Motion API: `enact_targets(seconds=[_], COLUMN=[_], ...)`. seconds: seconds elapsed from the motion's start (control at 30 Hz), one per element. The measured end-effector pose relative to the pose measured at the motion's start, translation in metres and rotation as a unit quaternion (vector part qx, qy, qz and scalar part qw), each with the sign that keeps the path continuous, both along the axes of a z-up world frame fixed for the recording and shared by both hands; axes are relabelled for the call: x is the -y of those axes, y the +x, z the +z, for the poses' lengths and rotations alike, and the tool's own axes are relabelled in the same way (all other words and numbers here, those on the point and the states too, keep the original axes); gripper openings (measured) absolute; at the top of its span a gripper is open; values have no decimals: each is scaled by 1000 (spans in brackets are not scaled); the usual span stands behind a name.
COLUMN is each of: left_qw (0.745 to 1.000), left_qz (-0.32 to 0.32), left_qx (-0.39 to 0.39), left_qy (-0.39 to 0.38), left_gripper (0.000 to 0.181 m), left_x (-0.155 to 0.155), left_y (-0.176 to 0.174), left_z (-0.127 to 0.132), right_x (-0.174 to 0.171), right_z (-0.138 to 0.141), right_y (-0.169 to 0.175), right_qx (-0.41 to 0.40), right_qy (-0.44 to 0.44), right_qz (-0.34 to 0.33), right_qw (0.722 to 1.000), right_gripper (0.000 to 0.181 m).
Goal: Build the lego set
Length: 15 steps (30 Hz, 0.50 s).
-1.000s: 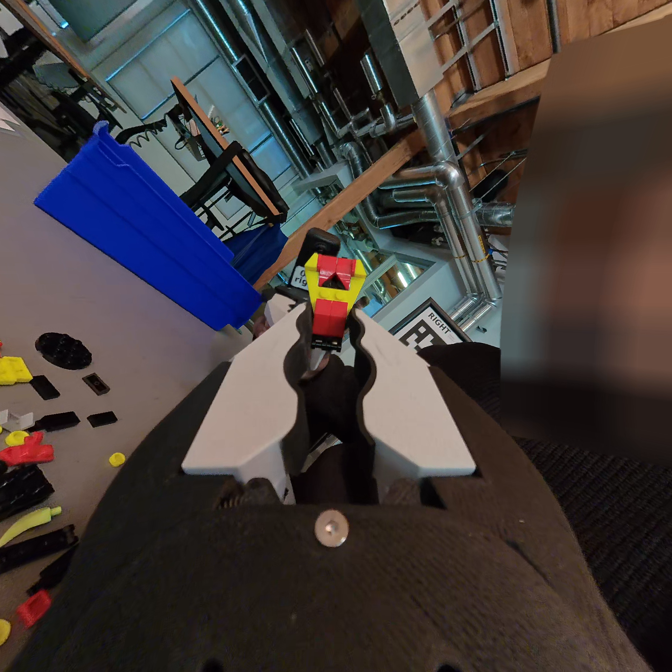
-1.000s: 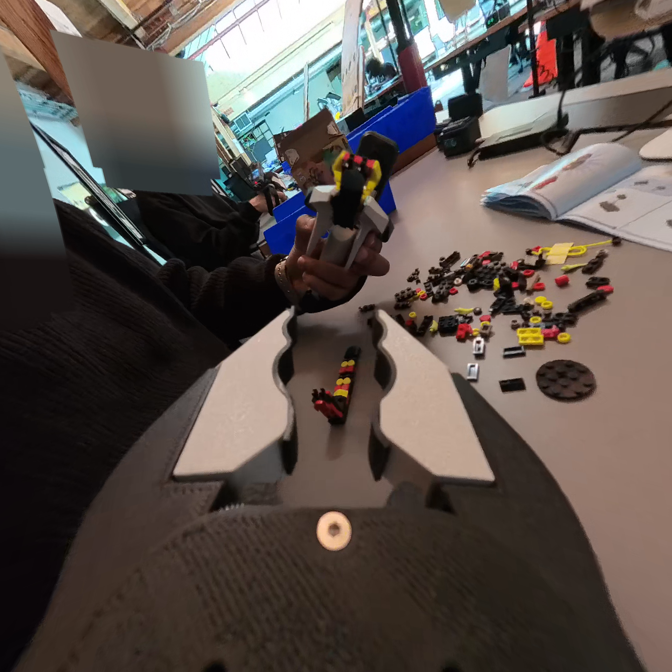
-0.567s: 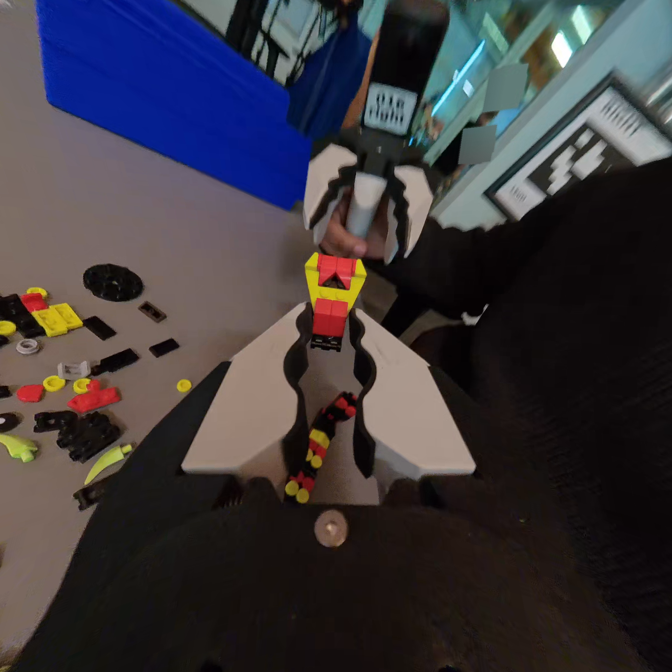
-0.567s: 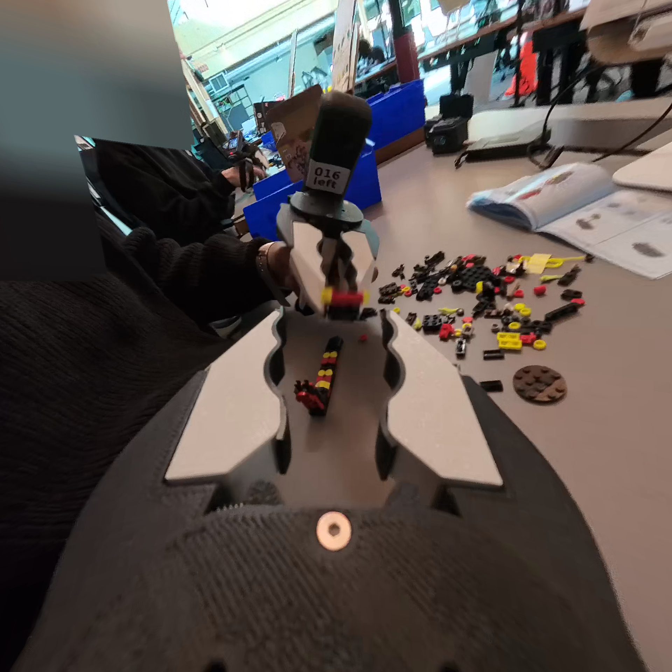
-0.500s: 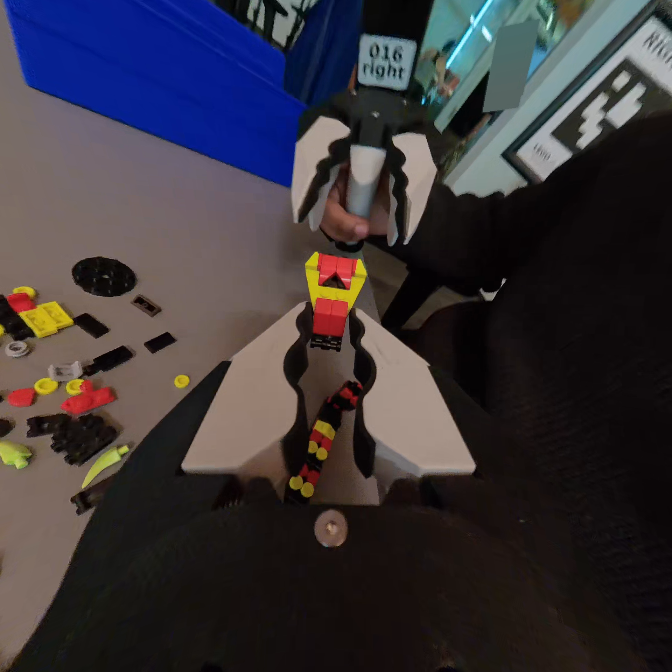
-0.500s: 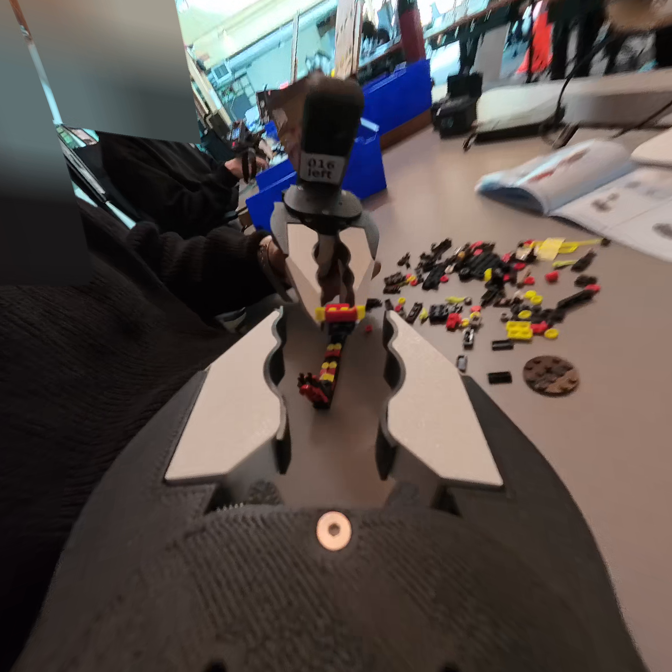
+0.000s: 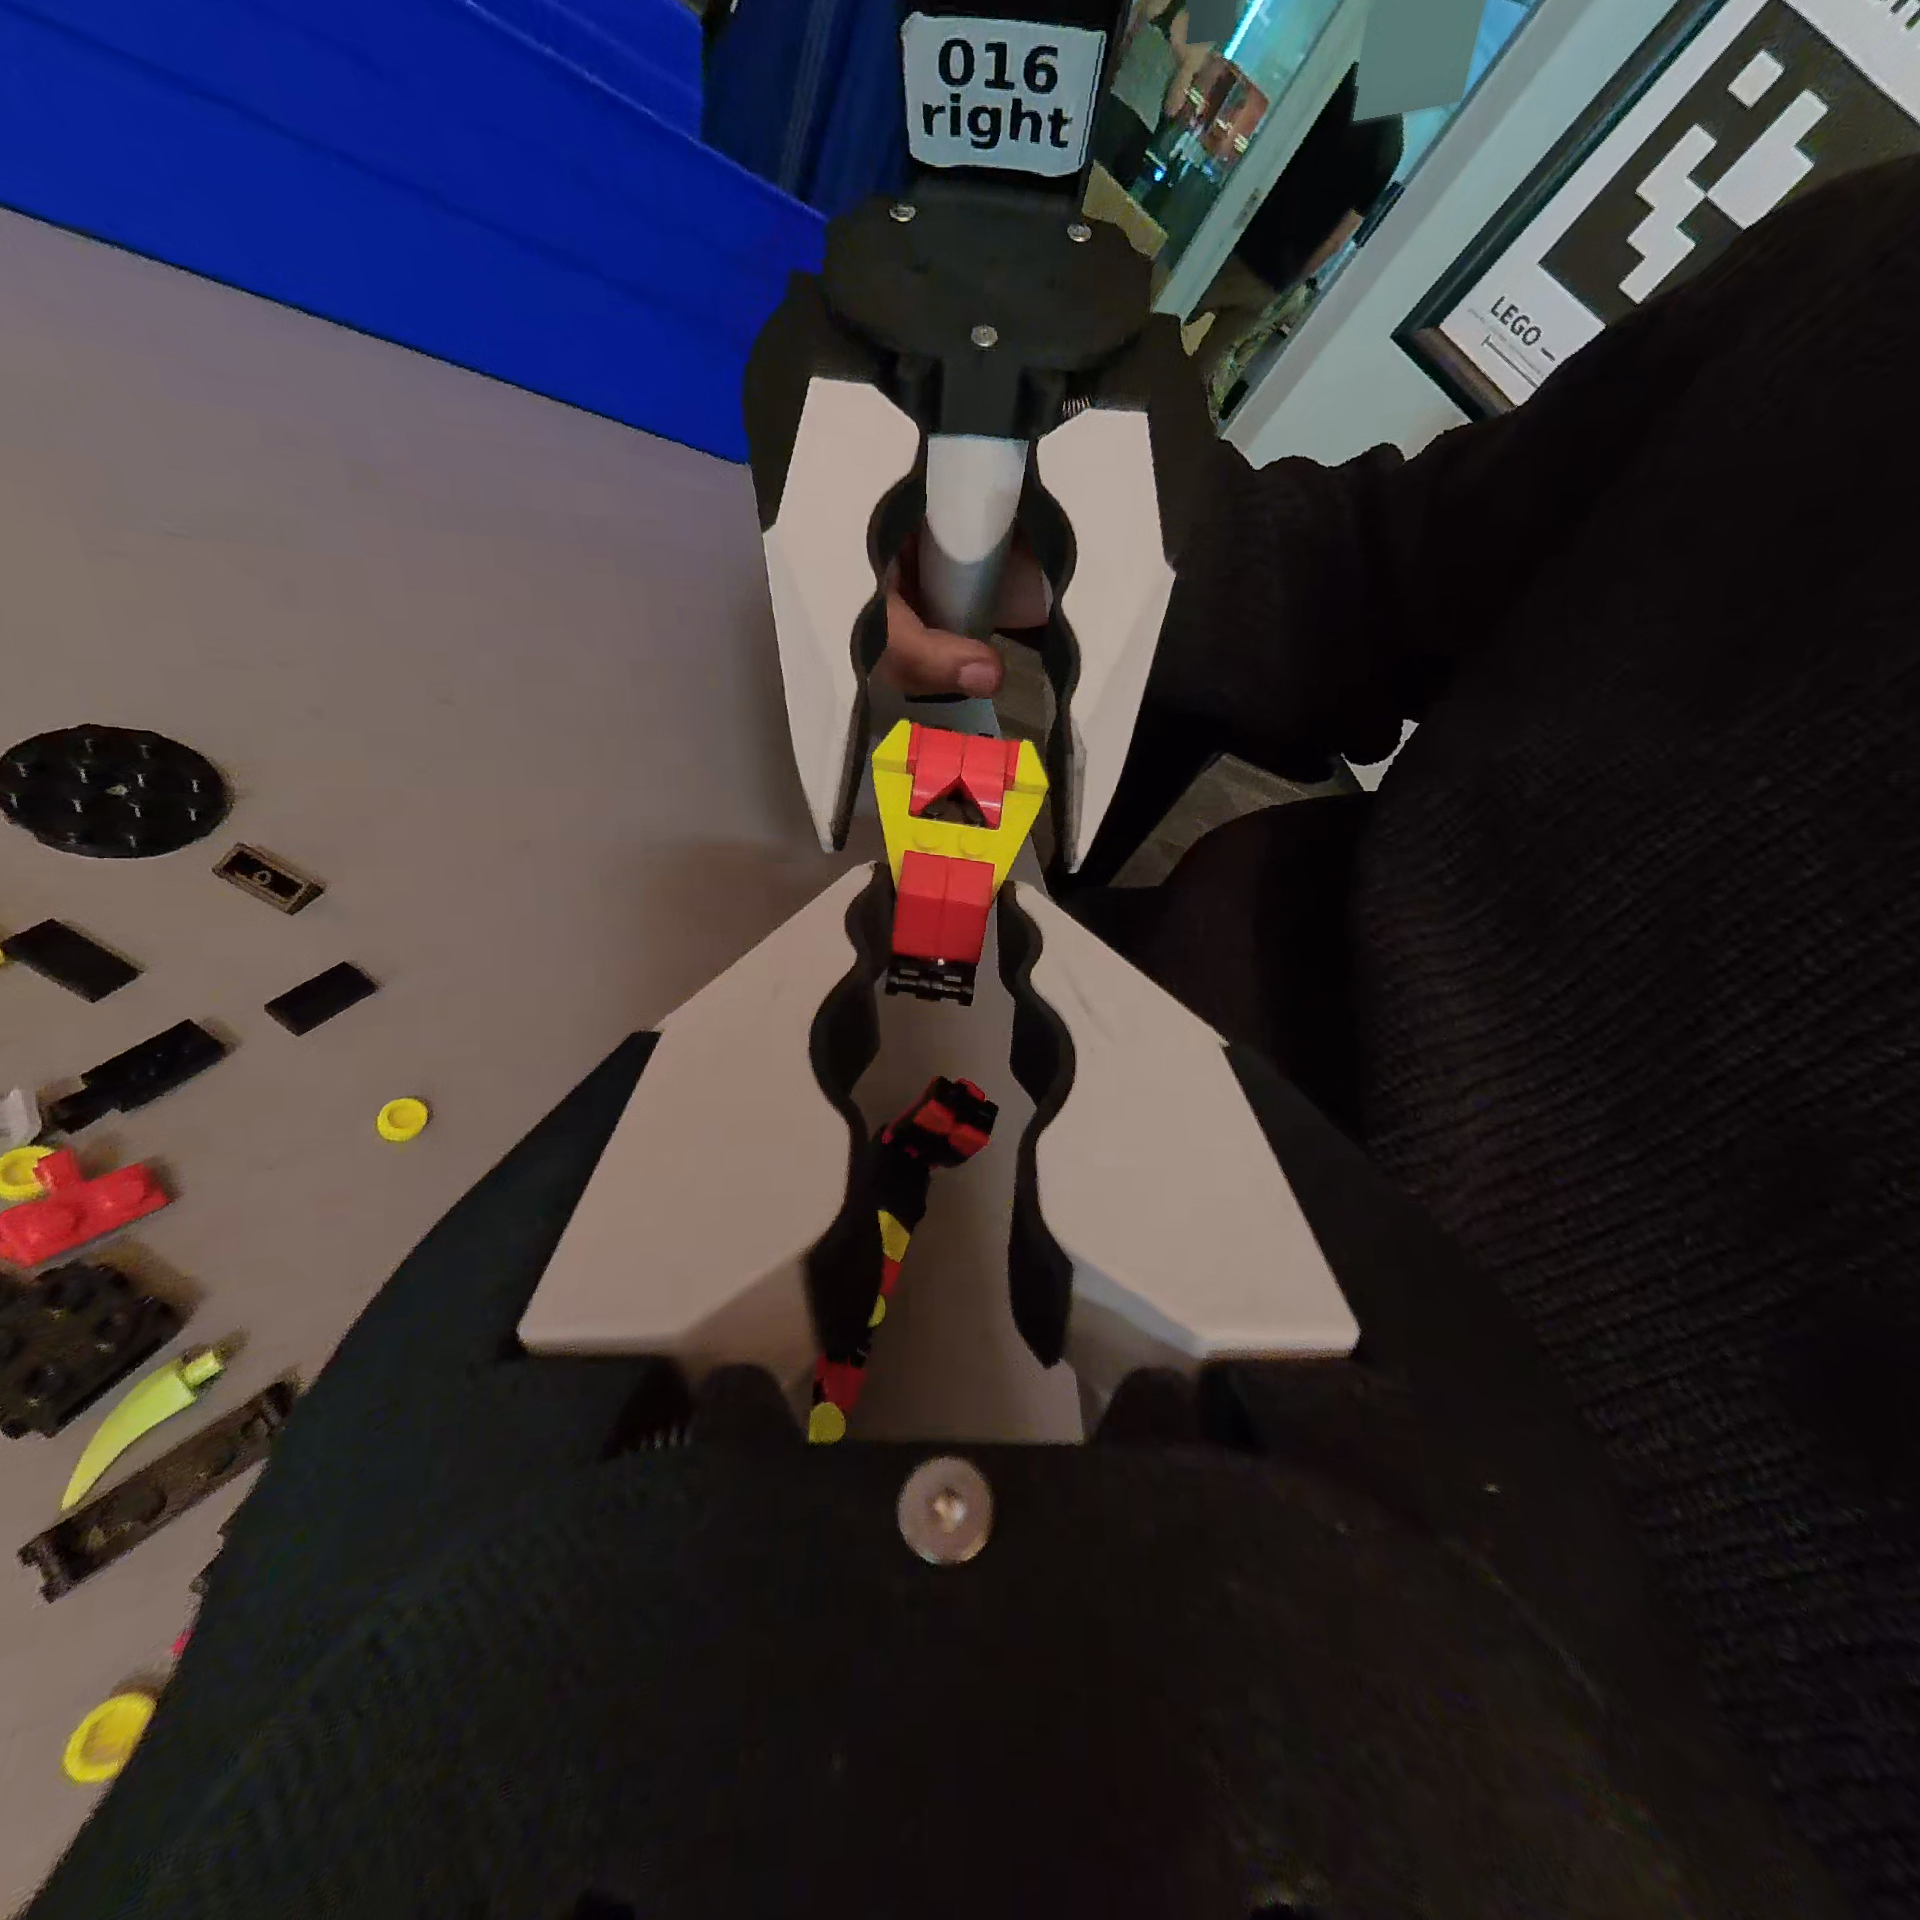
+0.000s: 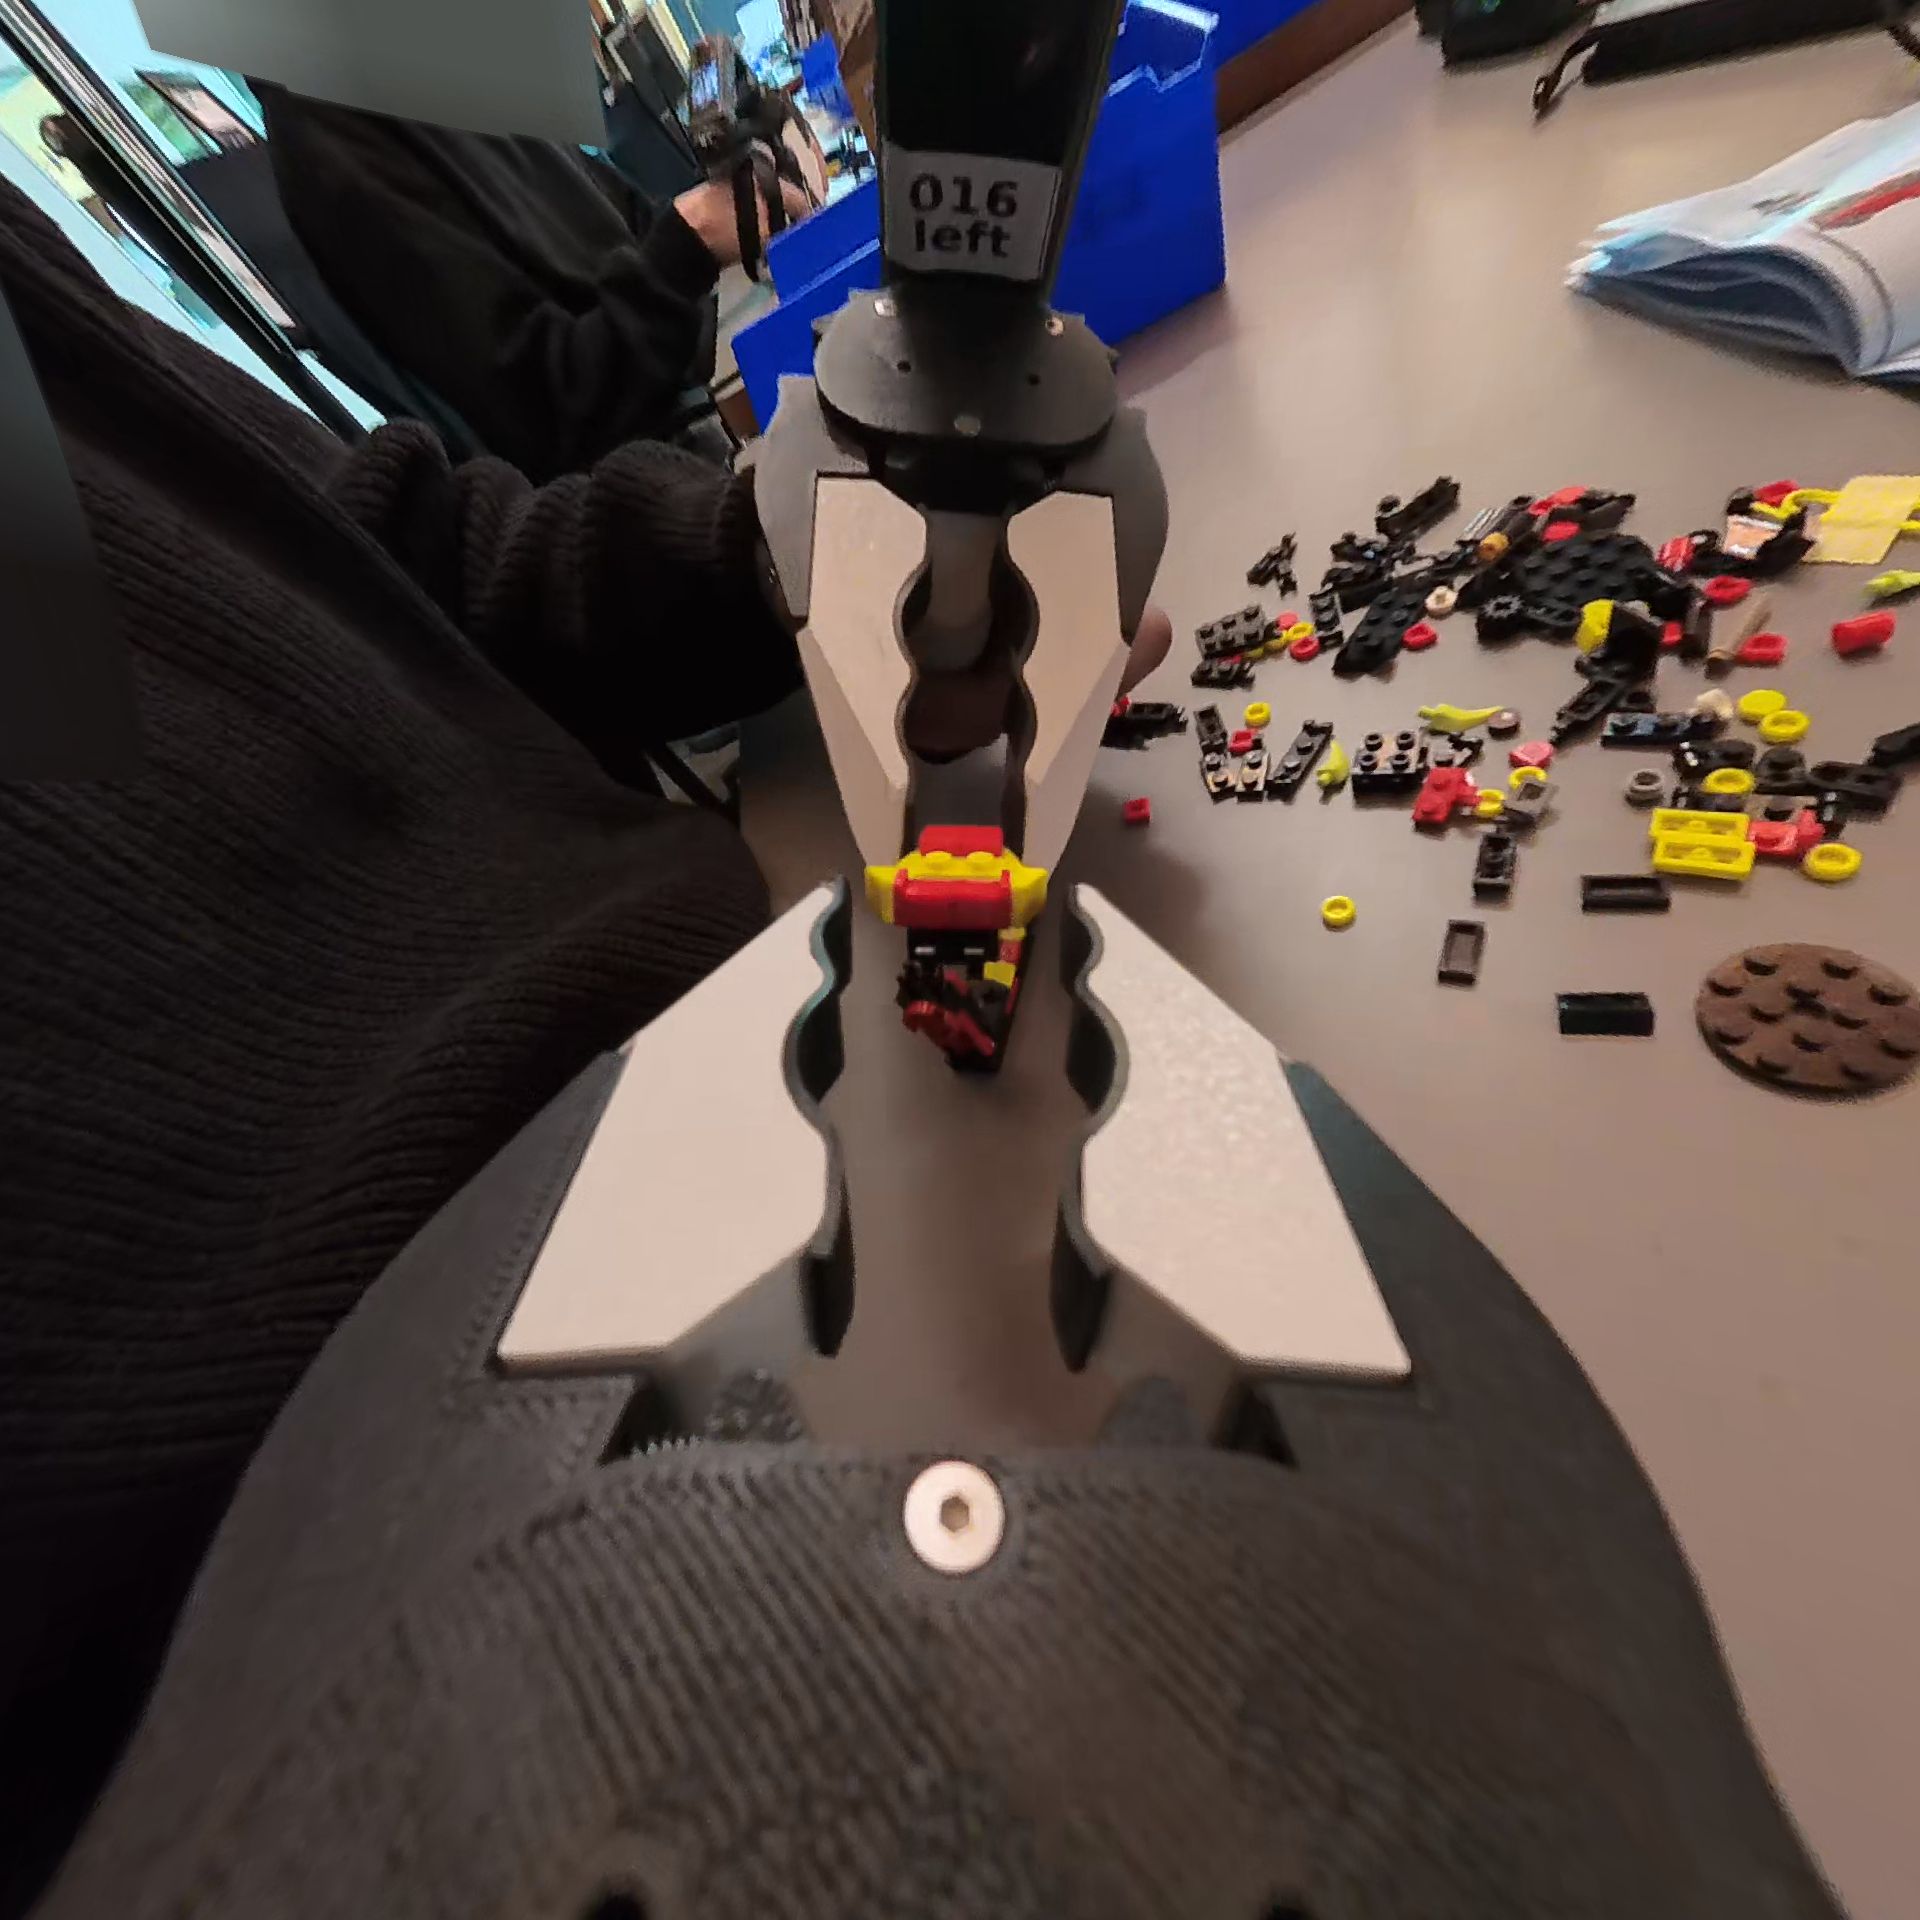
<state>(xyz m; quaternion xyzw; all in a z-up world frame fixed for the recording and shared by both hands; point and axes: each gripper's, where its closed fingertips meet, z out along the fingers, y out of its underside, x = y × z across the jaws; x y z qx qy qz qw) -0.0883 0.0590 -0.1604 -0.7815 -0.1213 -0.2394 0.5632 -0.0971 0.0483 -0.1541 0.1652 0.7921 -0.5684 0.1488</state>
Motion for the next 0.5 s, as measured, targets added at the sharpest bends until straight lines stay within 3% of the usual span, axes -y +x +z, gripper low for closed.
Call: enact_targets(seconds=[0.3,0.5], left_qw=[1000,999], left_qz=[3,-2], left_qx=[23,38], left_qy=[15,28], left_gripper=[17,17], left_x=[-1,-1], left_y=[0,2], left_z=[5,10], right_x=[1,0], right_z=[-1,8], right_y=[2,3], right_qx=[-19,22], right_qy=[9,-27], right_qz=[2,7], right_qw=[1000,999], right_gripper=[31,31])
